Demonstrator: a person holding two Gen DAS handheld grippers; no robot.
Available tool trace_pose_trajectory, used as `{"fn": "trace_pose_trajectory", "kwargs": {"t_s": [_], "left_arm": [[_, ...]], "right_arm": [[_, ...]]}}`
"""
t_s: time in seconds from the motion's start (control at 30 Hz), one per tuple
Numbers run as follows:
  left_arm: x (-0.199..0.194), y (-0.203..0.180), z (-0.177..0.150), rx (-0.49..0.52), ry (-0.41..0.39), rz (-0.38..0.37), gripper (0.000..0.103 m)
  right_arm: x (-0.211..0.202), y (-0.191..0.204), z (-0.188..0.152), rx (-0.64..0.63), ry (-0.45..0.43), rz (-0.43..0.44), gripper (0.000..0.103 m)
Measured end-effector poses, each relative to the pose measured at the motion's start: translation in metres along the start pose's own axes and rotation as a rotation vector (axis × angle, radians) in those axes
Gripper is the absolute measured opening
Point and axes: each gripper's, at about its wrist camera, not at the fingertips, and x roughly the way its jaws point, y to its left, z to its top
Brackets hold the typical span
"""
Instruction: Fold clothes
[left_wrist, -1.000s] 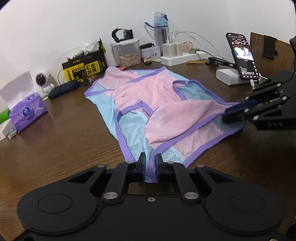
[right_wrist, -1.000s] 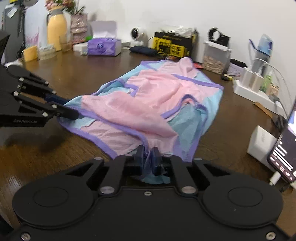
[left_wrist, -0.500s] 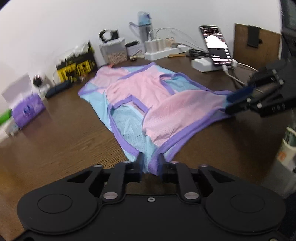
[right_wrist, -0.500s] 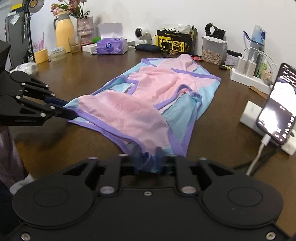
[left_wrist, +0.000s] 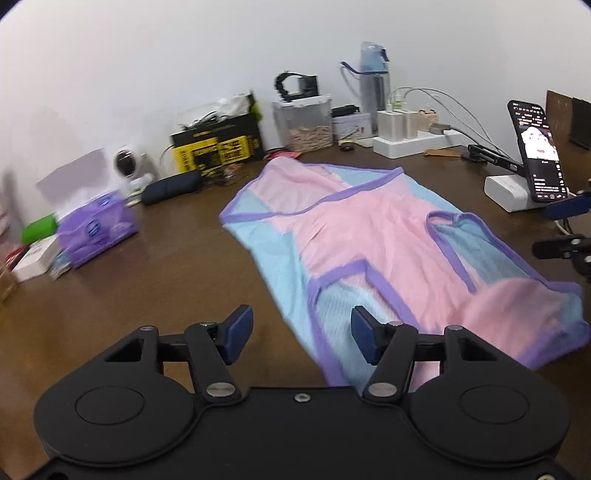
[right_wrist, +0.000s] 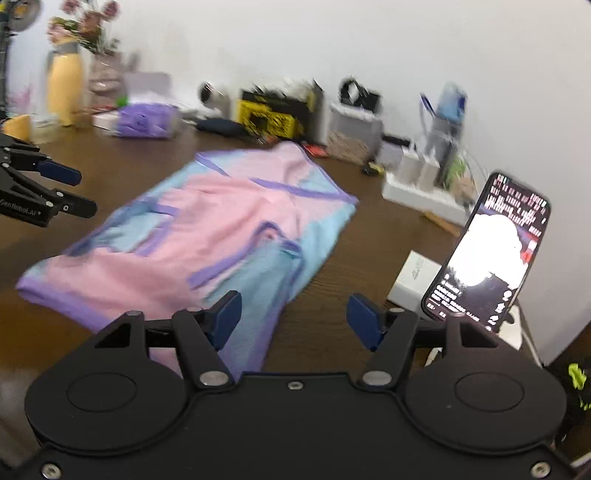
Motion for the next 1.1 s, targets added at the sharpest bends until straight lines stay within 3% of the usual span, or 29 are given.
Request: {"fn": "trace_pose_trajectory", "kwargs": {"t_s": [0.1,0.17,0.2,0.23,0.3,0.53,0.73,0.8,0.87,0.9,0.93,1.1], "left_arm": [[0.017,-0.002,0.001,0.017,0.034,-0.004,0.058],[0.027,0.001,0.001,0.001,0.062,-0.014,0.042],[0.032,0.004,0.001,-0.011,0.076,-0.023,0.026],[0.036,0.006,0.001,-0.021,0.087,-0.03,0.018],[0.039,0.016,0.0,-0.073,0.089,-0.017,0.013],[0.03,0.04,-0.014,-0.215,0.083,0.075,0.005],[0.017,0.044,-0.02,-0.255,0.087,0.092,0.005],[0.012,0.048,-0.023,-0.271,0.087,0.1,0.008],[0.007,0.05,-0.022,-0.266,0.083,0.102,0.022],[0.004,0.049,-0.021,-0.257,0.07,0.101,0.039],[0.002,0.048,-0.019,-0.247,0.055,0.096,0.048],[0.006,0.038,-0.009,-0.205,0.027,0.071,0.049]], "right_arm": [[0.027,-0.008,0.006,0.03,0.031,0.014,0.048],[0.042,-0.011,0.009,0.055,0.053,0.028,0.044],[0.05,-0.013,0.01,0.068,0.065,0.036,0.036],[0.057,-0.015,0.011,0.081,0.076,0.044,0.033],[0.063,-0.013,0.011,0.086,0.089,0.05,0.008],[0.057,-0.024,-0.001,0.155,0.072,0.018,0.006],[0.052,-0.026,-0.003,0.154,0.077,0.009,0.006],[0.048,-0.024,0.0,0.142,0.068,0.011,0.013],[0.042,-0.021,0.004,0.118,0.055,0.01,0.024],[0.038,-0.018,0.009,0.103,0.035,0.002,0.028],[0.035,-0.015,0.013,0.094,0.021,0.008,0.03],[0.041,0.004,0.032,0.048,0.005,0.081,0.032]]}}
